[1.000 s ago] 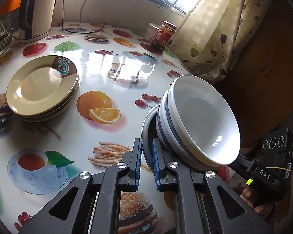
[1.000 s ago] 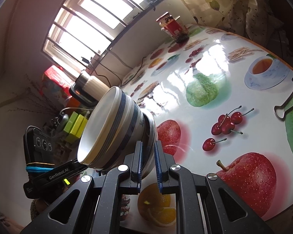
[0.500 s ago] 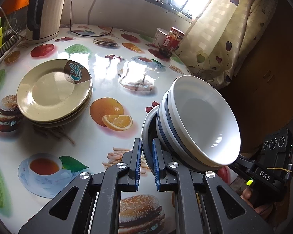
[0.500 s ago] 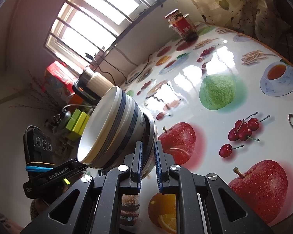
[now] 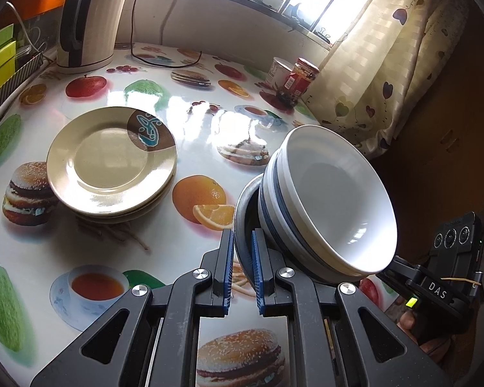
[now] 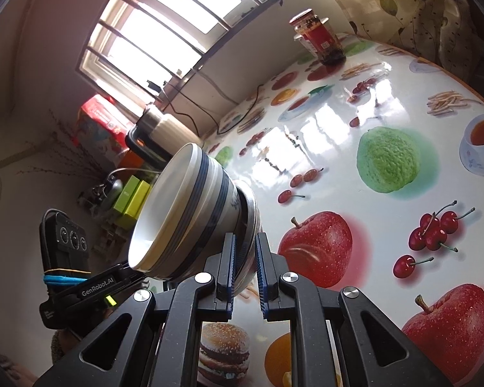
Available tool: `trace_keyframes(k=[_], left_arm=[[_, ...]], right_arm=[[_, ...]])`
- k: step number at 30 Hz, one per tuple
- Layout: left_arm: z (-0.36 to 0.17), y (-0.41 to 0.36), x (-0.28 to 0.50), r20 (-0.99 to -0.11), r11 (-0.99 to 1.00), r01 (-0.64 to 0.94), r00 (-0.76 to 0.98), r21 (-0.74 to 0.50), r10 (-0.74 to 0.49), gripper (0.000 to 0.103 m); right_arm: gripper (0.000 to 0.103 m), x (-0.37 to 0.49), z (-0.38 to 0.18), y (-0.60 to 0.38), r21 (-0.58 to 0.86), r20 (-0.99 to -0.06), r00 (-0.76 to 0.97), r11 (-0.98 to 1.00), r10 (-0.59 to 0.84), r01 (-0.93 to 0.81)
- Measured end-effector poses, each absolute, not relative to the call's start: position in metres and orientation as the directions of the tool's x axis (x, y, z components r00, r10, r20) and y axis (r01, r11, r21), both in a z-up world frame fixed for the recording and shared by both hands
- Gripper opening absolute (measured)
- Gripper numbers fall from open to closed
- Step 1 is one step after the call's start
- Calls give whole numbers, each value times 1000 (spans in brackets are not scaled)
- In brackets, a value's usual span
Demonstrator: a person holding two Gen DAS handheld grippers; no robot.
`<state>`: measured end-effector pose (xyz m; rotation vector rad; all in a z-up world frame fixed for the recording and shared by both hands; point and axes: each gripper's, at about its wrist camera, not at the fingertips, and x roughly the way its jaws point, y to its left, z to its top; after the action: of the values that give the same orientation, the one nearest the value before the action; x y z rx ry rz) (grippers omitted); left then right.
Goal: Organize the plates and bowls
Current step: 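Carry the held bowl stack over the cream plate stack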
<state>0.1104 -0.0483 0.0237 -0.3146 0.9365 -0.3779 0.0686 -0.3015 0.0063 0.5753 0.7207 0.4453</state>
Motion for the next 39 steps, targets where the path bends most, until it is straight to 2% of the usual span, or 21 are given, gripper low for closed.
trace_keyframes(k=[39], left_arm=[[24, 19, 144, -725, 904, 62, 576, -422, -378, 12]], right_arm=[[12, 135, 14, -232, 608, -512, 589, 748, 626, -267]])
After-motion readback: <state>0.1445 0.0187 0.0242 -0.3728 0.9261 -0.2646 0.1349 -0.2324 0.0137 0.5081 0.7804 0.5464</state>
